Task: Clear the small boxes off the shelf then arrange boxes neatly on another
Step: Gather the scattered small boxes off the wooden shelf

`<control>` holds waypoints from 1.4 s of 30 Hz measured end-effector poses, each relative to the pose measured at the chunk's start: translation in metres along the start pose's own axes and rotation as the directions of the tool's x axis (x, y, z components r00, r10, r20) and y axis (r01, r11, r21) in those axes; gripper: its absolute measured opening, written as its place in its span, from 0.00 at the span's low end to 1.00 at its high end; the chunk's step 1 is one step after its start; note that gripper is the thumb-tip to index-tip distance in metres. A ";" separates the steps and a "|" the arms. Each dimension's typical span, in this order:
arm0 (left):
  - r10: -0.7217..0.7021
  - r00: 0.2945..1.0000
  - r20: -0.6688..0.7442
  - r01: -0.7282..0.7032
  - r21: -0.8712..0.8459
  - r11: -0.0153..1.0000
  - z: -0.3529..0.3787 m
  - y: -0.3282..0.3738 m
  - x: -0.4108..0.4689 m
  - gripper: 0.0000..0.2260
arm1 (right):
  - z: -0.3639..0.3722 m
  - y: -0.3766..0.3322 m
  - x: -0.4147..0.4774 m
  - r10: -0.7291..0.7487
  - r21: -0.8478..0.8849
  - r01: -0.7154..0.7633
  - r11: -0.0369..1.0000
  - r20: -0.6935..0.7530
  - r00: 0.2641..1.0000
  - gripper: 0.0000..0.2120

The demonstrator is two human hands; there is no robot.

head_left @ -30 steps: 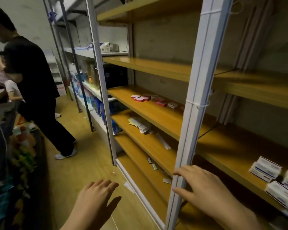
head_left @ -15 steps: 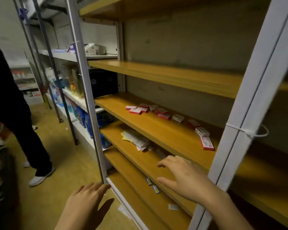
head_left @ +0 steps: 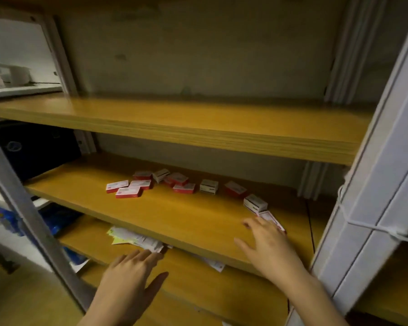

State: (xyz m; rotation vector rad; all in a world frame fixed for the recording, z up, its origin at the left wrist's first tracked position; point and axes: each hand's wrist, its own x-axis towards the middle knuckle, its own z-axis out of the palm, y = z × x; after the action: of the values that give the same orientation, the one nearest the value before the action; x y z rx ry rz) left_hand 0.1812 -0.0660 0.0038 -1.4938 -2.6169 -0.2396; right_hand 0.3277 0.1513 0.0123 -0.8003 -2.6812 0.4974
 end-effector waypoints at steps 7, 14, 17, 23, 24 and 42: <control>0.301 0.953 0.023 -0.299 -0.058 0.952 0.023 -0.015 0.077 0.18 | 0.020 0.034 0.022 0.454 -0.115 -0.486 0.866 -0.226 0.862 0.33; 0.452 0.892 0.021 -0.447 -0.110 0.888 0.024 -0.036 0.121 0.21 | 0.030 0.034 0.034 0.610 -0.274 -0.659 0.701 -0.248 0.753 0.27; 0.485 0.874 0.018 -0.477 -0.146 0.867 0.025 -0.042 0.136 0.20 | 0.028 0.021 0.032 0.623 -0.260 -0.677 0.688 -0.267 0.735 0.25; 0.572 0.819 0.053 -0.544 -0.244 0.802 0.028 -0.015 0.182 0.21 | 0.009 -0.028 -0.012 0.619 -0.086 -0.655 0.750 -0.258 0.742 0.23; 0.597 0.800 0.061 -0.564 -0.266 0.782 0.029 -0.005 0.192 0.22 | 0.003 -0.036 -0.022 0.607 -0.061 -0.644 0.763 -0.275 0.746 0.22; 0.782 0.581 0.228 -0.571 -0.571 0.590 0.059 0.084 0.264 0.24 | -0.020 -0.110 -0.147 0.750 -0.092 -0.873 0.478 -0.474 0.461 0.22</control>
State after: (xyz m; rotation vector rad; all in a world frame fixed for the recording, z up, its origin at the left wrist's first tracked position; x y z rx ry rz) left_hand 0.1182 0.2100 -0.0001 -2.9528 -2.0242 -0.4557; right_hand 0.4016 -0.0141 0.0479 -2.1060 -1.8396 0.0353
